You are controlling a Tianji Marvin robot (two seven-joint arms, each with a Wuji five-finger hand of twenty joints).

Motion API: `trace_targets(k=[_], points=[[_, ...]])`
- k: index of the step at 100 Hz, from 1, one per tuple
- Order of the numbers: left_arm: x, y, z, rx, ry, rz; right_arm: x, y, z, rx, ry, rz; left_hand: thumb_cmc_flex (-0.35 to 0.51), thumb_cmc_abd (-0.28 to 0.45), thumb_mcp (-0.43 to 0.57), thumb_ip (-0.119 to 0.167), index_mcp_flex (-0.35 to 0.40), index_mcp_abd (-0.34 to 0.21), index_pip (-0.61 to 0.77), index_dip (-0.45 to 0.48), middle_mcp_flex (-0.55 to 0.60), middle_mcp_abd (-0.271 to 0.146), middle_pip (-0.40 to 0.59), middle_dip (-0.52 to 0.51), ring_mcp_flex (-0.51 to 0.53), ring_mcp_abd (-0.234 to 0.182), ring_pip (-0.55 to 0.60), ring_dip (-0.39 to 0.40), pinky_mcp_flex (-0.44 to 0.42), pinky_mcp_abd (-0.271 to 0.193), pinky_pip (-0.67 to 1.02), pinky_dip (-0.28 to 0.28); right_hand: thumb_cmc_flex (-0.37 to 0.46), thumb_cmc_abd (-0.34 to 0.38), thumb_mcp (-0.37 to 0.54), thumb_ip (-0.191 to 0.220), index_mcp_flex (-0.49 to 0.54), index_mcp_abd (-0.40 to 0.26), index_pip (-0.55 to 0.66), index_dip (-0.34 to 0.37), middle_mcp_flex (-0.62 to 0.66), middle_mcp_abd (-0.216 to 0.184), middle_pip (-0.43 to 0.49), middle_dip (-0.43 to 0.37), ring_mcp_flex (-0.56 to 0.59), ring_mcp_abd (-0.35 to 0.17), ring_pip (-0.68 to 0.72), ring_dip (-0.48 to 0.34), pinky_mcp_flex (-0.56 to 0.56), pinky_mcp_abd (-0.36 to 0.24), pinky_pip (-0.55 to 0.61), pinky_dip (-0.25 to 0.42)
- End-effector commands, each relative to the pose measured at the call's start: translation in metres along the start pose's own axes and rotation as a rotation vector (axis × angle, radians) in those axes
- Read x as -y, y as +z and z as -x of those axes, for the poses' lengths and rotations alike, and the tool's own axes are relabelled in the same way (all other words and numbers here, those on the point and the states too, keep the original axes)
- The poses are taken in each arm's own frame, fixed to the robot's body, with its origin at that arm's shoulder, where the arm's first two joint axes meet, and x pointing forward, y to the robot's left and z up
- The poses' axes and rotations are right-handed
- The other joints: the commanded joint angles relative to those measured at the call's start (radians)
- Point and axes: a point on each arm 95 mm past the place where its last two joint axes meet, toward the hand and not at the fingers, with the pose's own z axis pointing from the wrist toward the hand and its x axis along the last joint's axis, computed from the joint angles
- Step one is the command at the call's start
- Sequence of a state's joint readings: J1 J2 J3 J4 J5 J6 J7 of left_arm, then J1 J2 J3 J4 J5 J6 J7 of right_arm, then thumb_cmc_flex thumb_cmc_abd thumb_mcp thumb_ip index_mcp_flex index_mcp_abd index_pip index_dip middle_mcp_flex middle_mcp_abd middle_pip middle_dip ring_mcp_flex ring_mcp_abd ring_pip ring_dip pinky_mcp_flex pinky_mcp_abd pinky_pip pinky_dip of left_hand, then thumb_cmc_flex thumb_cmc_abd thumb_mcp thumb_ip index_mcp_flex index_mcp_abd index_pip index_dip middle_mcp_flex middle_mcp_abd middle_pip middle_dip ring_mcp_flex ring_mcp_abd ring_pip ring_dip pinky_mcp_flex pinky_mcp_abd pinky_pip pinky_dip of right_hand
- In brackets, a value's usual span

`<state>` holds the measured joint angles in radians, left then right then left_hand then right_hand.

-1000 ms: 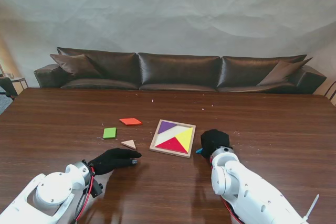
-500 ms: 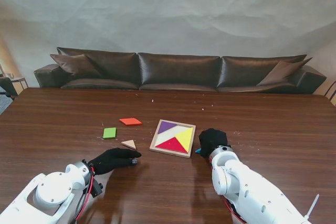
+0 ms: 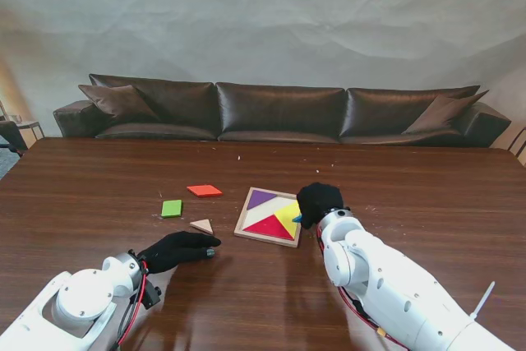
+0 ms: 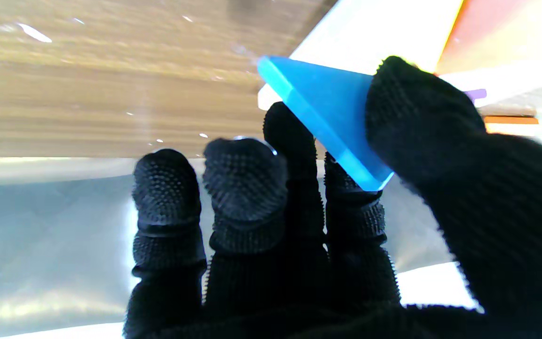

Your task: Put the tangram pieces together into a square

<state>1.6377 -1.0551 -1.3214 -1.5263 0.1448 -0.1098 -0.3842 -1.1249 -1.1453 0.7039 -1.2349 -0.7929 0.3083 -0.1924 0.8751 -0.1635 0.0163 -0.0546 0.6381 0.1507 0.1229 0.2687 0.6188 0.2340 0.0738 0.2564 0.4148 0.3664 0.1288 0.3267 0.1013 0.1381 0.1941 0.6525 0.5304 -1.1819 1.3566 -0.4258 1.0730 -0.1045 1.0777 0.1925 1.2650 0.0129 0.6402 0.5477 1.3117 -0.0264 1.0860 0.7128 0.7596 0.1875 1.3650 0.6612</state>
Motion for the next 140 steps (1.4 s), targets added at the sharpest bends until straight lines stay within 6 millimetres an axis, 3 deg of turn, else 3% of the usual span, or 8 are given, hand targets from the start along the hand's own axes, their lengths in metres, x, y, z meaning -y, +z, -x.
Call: trace_targets(k=[1, 27, 67, 98, 140], points=[[-0.008, -0.001, 0.009, 0.029, -0.017, 0.028, -0.013, 0.011, -0.012, -0.035, 0.008, 0.013, 0.027, 0.045, -0.022, 0.032, 0.007, -0.008, 0.0, 0.0, 0.012, -0.001, -0.001, 0.001, 0.015, 0.046, -0.005, 0.008, 0.024, 0.21, 0.027, -0.004, 0.033, 0.028, 0.042, 0.013, 0.052, -0.028, 0.055, 0.032, 0.061, 0.024, 0.003, 0.016, 0.009, -0.033, 0.023, 0.007, 0.194, 0.012, -0.005, 0.004], [-0.005, -0.001, 0.009, 0.045, -0.023, 0.027, -0.019, 0.038, -0.029, -0.069, 0.052, -0.008, 0.028, 0.046, -0.022, 0.032, 0.008, -0.007, 0.0, 0.0, 0.01, -0.002, -0.001, 0.001, 0.014, 0.044, -0.005, 0.008, 0.024, 0.21, 0.027, -0.003, 0.017, 0.061, 0.034, 0.017, 0.042, -0.028, 0.047, 0.03, 0.048, 0.018, -0.002, 0.017, 0.007, -0.02, 0.018, 0.004, 0.177, 0.015, -0.009, 0.009], [0.001, -0.001, 0.01, 0.077, -0.032, 0.027, -0.005, 0.072, -0.061, -0.066, 0.183, -0.069, 0.029, 0.045, -0.022, 0.032, 0.007, -0.008, 0.0, 0.0, 0.01, -0.002, -0.001, 0.001, 0.014, 0.045, -0.005, 0.008, 0.023, 0.211, 0.027, -0.003, -0.004, 0.113, 0.021, 0.024, 0.026, -0.03, 0.032, 0.022, 0.02, 0.012, -0.004, 0.016, 0.004, 0.015, -0.008, -0.006, 0.13, 0.034, -0.009, 0.026], [0.003, 0.001, 0.009, 0.083, -0.035, 0.028, 0.012, 0.085, -0.074, -0.069, 0.212, -0.097, 0.028, 0.048, -0.022, 0.032, 0.007, -0.007, 0.0, 0.0, 0.009, -0.002, -0.001, 0.001, 0.014, 0.045, -0.005, 0.008, 0.023, 0.21, 0.027, -0.003, -0.015, 0.136, 0.01, 0.027, 0.012, -0.051, 0.019, 0.012, -0.014, 0.002, 0.003, 0.017, 0.003, 0.027, -0.038, -0.015, 0.092, 0.031, 0.003, 0.036], [0.004, 0.001, 0.009, 0.094, -0.035, 0.036, 0.03, 0.09, -0.073, -0.035, 0.239, -0.131, 0.028, 0.048, -0.022, 0.031, 0.007, -0.007, 0.0, 0.0, 0.01, -0.004, -0.001, 0.001, 0.015, 0.047, -0.005, 0.009, 0.024, 0.21, 0.027, -0.003, -0.009, 0.128, 0.008, 0.027, -0.004, -0.052, 0.01, 0.005, -0.041, 0.0, 0.012, 0.013, 0.004, 0.028, -0.049, -0.016, 0.076, 0.027, 0.009, 0.035]])
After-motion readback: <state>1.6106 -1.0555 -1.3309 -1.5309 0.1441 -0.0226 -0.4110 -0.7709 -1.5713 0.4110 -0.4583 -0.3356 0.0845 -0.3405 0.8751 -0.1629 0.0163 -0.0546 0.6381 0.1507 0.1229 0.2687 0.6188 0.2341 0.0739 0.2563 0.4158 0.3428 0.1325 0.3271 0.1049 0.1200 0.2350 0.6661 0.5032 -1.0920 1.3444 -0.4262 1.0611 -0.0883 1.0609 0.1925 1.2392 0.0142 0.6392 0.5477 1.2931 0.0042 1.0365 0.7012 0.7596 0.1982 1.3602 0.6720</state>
